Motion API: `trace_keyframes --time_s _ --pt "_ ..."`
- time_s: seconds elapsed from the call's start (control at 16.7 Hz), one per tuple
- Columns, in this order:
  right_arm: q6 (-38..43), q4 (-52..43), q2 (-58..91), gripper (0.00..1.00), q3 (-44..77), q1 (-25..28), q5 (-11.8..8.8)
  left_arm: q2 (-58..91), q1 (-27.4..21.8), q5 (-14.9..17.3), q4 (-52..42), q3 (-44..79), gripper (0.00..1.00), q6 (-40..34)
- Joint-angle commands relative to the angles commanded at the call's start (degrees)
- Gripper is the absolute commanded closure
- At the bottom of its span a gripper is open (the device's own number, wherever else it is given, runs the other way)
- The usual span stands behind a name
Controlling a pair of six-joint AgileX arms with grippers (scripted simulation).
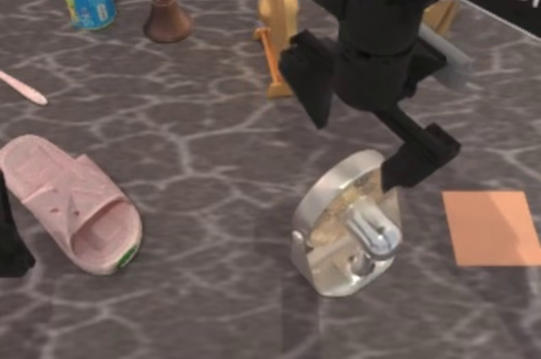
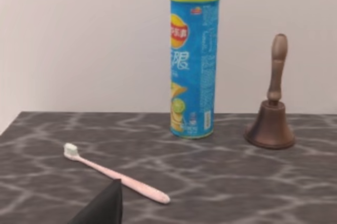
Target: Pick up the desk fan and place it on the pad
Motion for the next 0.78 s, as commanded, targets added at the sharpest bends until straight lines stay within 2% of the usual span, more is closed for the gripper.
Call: trace_keyframes --time_s 0.42,0.78 --pt "0.16 0.85 0.12 0.0 -0.72 -0.09 0.0 0.0 0.0 0.0 0.0 0.0 0.0 0.0" --pt "0.37 10.44 -0.33 0.0 -10.91 0.17 0.0 0.0 0.0 0.0 0.0 0.0 0.0 0.0"
